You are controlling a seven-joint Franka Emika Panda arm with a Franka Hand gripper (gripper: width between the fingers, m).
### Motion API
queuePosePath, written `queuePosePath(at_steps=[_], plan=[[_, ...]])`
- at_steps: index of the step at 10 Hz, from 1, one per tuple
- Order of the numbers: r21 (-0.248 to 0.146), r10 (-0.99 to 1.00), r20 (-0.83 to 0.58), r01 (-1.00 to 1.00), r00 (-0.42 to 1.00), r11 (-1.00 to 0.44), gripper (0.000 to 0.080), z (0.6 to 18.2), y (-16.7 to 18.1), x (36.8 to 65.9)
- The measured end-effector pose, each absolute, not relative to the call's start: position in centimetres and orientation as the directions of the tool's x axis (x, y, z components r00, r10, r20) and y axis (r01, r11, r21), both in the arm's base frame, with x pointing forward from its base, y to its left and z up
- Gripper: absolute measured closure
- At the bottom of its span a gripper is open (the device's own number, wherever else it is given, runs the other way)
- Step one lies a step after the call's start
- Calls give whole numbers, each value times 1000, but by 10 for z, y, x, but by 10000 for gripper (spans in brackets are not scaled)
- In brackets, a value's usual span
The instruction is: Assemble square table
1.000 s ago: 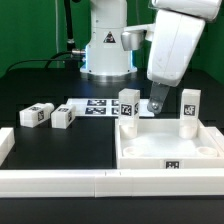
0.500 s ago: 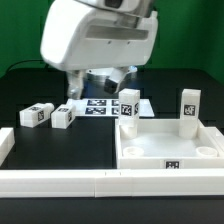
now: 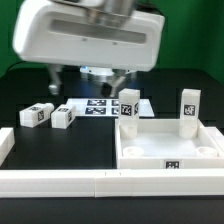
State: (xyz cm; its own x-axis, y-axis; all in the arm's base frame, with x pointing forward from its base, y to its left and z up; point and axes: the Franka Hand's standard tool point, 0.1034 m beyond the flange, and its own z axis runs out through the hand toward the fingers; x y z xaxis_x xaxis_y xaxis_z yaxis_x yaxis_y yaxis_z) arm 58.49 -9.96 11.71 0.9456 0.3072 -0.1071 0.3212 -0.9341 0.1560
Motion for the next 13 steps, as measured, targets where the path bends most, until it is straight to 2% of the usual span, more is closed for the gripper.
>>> queuePosePath(at_steps=[2,3,4,6,7,8,9,10,11,13], plan=[[141,139,-89,150,986,-979,150,94,-139,548],[142,111,-92,124,990,-982,150,89,-143,539],[146,19,-77,31,997,-989,150,90,-139,542],[150,-39,-71,-28,997,-988,150,88,-139,541],[138,-60,-76,-49,995,-989,150,85,-140,536],[109,-130,-98,-120,987,-987,150,75,-147,517],[102,-147,-133,-134,980,-986,150,64,-150,497],[80,-129,-154,-118,980,-990,150,58,-154,484],[64,-135,-162,-126,977,-990,150,54,-159,476],[61,-134,-182,-124,974,-990,150,55,-154,479]])
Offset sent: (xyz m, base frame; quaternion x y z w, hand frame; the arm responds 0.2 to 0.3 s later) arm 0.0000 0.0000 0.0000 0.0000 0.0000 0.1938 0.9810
